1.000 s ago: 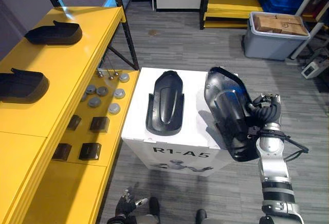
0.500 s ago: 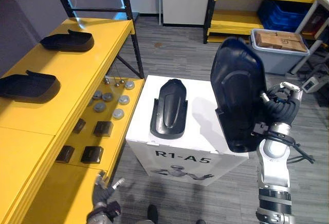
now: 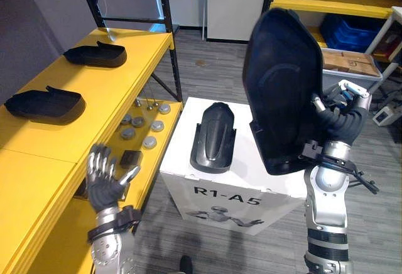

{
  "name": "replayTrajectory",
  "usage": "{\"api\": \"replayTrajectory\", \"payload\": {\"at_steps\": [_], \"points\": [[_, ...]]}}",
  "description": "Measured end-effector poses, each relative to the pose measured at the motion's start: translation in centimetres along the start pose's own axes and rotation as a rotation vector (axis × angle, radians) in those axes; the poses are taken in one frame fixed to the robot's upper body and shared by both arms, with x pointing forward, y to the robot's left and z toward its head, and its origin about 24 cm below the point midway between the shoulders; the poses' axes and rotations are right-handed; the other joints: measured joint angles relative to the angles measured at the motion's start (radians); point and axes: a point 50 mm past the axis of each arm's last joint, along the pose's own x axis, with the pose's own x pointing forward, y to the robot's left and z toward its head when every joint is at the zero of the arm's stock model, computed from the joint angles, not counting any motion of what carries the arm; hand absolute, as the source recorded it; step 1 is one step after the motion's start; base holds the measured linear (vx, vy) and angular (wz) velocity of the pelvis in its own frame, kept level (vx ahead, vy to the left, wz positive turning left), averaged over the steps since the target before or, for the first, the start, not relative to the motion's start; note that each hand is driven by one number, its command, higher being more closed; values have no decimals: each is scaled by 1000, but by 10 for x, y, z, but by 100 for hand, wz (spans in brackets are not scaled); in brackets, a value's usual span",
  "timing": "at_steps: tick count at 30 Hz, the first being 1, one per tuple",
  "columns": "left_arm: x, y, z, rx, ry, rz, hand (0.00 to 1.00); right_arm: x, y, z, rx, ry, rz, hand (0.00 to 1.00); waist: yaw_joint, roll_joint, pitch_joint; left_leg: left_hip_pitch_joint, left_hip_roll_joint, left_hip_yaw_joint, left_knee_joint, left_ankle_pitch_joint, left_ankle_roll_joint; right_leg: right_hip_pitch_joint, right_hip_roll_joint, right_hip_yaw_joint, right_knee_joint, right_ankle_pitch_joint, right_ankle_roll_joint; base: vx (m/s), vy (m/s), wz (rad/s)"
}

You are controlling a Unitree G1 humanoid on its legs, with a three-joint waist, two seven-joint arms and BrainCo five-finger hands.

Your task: Walk over and take plastic housings, then place them on the shelf

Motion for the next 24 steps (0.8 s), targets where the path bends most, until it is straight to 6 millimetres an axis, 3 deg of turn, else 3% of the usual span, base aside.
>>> {"api": "replayTrajectory", "payload": {"at_steps": [1,4,9,18,24], "points": [[3,-18,1,-42,-12,-81,0,3,9,5,25,-22,28,100,-1,1,-1,2,0,1,0,0,0,0,0,2,1,0,0,0,0,0],[6,-47,0,-104,-15,-207,0,5,28,13,74,-50,89,100,-13,1,-2,3,1,4,0,1,1,-1,1,5,2,0,0,0,0,0],[11,-77,-3,-161,-17,-336,0,2,41,16,115,-52,124,100,-20,1,-4,5,2,7,0,2,1,-2,2,9,3,0,0,0,0,0],[10,-94,-18,-178,50,-417,0,-4,64,22,165,-58,206,100,-24,2,-22,4,6,15,-1,4,0,-7,6,14,5,1,-2,-1,0,-2],[7,-97,-26,-174,91,-405,0,-10,75,14,189,-5,242,100,-23,1,-37,4,7,16,-1,6,0,-9,6,14,7,1,-2,0,0,0]]}}
